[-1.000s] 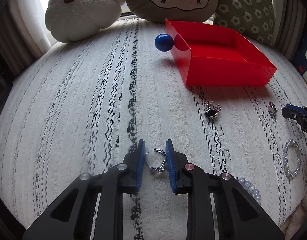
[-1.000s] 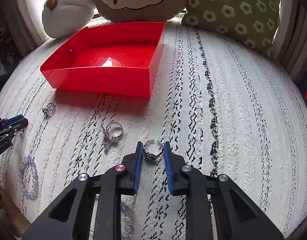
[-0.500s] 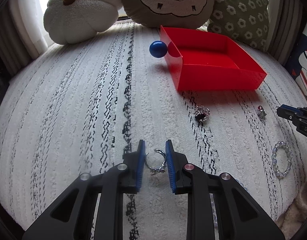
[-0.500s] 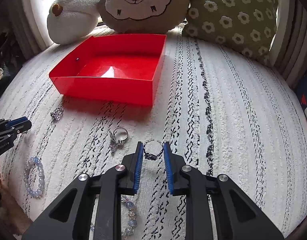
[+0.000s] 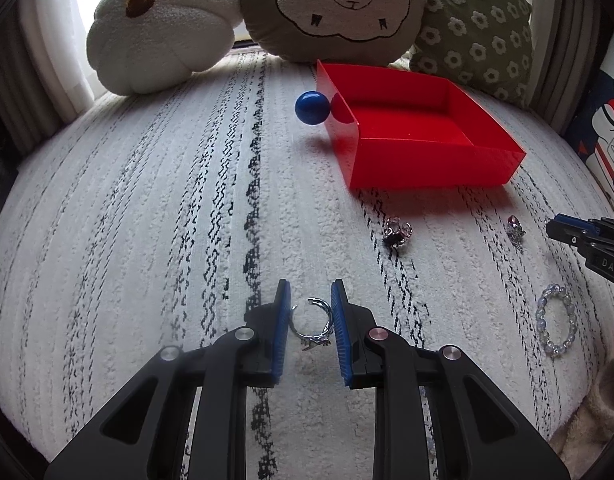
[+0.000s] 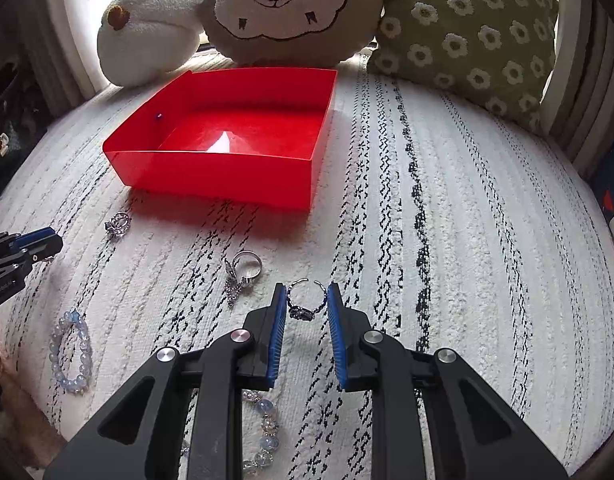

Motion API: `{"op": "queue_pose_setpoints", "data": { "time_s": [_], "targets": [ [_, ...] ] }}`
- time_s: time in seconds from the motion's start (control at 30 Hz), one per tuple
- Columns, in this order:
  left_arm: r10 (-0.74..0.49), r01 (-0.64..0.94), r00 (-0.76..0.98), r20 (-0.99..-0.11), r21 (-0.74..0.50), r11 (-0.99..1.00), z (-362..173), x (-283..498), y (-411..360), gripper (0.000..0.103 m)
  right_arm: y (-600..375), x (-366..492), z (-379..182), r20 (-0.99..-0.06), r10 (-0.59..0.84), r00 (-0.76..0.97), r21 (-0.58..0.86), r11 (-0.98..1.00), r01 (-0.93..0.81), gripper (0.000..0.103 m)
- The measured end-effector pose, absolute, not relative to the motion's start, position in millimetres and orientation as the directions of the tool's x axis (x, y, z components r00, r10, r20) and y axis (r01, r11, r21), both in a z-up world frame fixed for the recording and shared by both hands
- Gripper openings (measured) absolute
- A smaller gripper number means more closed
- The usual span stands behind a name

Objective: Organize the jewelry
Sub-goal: 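Lift and carry both held rings over the red tray with both tools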

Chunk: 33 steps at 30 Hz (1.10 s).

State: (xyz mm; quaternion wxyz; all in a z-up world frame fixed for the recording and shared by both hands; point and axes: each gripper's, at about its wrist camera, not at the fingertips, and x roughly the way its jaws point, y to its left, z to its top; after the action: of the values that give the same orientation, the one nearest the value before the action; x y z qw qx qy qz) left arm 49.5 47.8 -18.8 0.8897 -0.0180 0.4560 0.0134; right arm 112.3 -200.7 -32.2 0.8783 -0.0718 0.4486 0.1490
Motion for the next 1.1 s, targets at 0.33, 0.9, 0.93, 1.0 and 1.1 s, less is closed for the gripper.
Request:
{"op": "queue_pose_setpoints", "data": {
  "time_s": [0.33,0.9,0.93,1.0,1.1],
  "targets": [
    [-0.005,-0.021,0.592,-0.806,-0.021,1.0,-16.1,48.2,44.4,0.02,-199.4,109.5,-30.3,-0.804,0.2,0.56,0.002,0.943,-0.333,0.021],
    [-0.027,0.055,0.614,-0.789,0.009,0.998,47.9,107.8,26.7,0.02,-168.0,147.1,26.3,-0.792,0.261,0.552,0.011,0.91,-0.414,0.021],
    [-0.024,0.057,0.614,-0.789,0.015,0.998,52.6,116.8,24.2,0.02,-163.2,155.0,31.0,-0.794,0.26,0.549,0.011,0.909,-0.416,0.021],
    [-0.037,0.077,0.603,-0.797,0.012,0.997,58.2,135.3,18.7,0.02,-152.8,172.3,36.0,-0.811,0.264,0.522,0.019,0.904,-0.428,0.021],
    [-0.059,0.097,0.575,-0.816,-0.004,0.995,58.7,164.8,11.7,0.02,-137.1,199.3,37.5,-0.833,0.253,0.493,0.022,0.904,-0.427,0.021]
  ]
}}
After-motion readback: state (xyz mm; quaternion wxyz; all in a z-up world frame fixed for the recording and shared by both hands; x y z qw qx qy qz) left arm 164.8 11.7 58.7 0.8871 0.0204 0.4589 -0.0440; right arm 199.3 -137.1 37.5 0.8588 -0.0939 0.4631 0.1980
